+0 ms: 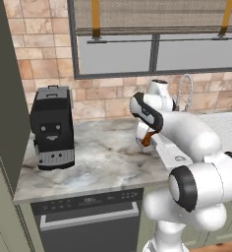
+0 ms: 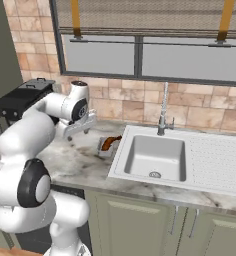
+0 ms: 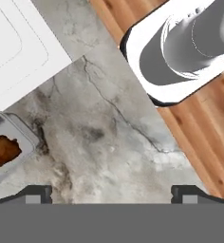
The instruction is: Retrieve the tupperware from the cabinet, then place the raw meat into the tupperware to avoid contamination.
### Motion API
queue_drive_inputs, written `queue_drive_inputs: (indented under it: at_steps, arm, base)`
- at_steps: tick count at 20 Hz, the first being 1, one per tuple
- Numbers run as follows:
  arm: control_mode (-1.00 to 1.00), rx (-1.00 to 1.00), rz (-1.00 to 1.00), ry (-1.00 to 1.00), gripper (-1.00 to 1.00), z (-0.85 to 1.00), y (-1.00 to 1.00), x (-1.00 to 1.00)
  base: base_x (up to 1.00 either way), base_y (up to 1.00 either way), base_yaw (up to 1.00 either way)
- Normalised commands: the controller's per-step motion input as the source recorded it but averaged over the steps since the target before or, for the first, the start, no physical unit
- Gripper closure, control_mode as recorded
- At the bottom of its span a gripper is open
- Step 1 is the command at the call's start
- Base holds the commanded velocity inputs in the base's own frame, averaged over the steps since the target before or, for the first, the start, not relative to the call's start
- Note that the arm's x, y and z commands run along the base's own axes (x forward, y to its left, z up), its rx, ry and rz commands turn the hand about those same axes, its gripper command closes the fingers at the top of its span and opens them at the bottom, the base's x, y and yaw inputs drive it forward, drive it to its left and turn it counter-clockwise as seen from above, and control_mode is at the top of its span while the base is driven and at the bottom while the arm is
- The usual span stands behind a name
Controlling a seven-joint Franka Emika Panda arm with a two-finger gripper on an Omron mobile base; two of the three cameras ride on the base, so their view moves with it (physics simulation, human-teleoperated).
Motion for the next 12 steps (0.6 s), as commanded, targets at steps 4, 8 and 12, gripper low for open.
queue_drive_inputs:
  at_steps: [4,8,12]
  arm:
    - [-1.0,0.0,-0.05,0.0,-1.0,0.17,0.8,-0.15]
    - [-1.0,0.0,-0.07,0.0,-1.0,0.0,0.67,-0.29]
    - [-1.0,0.0,-0.08,0.0,-1.0,-0.01,0.39,-0.58]
  base:
    - [0.0,0.0,0.0]
    - [0.0,0.0,0.0]
    - [0.0,0.0,0.0]
